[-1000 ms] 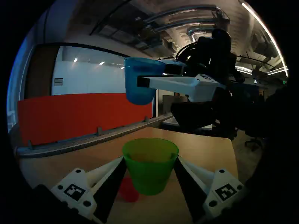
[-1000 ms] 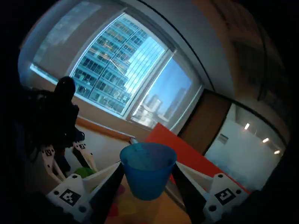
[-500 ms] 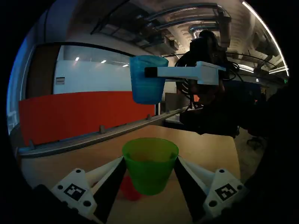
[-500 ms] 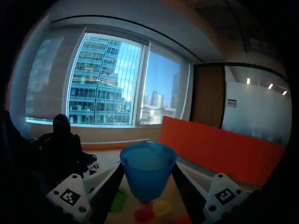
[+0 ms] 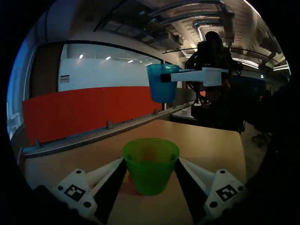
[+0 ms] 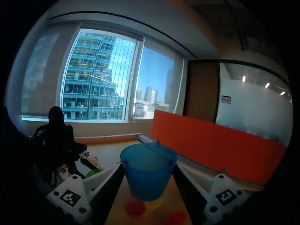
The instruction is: Pour water
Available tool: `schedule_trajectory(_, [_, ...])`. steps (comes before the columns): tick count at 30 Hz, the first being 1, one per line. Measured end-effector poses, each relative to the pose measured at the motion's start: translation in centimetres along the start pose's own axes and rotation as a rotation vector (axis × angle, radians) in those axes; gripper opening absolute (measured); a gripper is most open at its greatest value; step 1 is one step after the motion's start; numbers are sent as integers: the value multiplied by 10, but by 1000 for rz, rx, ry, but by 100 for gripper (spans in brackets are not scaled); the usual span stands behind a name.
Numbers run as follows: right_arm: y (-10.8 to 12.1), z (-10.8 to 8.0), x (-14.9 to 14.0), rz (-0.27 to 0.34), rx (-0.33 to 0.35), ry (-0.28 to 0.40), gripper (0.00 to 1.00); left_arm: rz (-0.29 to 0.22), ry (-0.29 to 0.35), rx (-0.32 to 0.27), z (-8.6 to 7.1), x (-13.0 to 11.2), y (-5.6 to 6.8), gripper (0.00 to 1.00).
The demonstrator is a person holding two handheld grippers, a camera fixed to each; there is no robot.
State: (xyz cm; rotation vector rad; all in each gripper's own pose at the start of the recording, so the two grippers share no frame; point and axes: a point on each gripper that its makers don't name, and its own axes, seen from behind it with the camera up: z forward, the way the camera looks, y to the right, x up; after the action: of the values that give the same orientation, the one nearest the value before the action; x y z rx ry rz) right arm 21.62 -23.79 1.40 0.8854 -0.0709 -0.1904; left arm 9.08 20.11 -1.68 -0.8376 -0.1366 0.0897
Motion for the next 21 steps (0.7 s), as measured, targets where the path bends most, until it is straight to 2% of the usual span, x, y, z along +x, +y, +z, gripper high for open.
schedule_trajectory(12, [24, -16, -17, 13, -41, -16, 88, 4, -51, 49, -9, -16, -18, 84])
schedule_trajectory(21, [32, -15, -31, 13, -43, -34, 89, 22, -122, 38, -5, -32, -12, 84])
